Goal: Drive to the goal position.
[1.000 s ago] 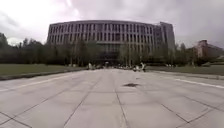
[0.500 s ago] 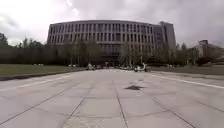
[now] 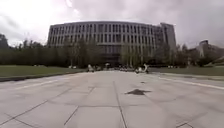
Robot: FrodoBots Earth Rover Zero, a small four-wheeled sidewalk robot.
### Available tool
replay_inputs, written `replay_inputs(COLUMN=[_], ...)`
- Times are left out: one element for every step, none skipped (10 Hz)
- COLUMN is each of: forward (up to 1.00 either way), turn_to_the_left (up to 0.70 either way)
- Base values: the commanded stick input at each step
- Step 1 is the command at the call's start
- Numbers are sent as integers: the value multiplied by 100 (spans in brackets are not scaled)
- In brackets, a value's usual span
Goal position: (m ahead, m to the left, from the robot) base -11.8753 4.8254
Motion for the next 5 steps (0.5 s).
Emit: replay_inputs(forward=[70,70,70,70,70], turn_to_the_left=[-6,-1,0,0,0])
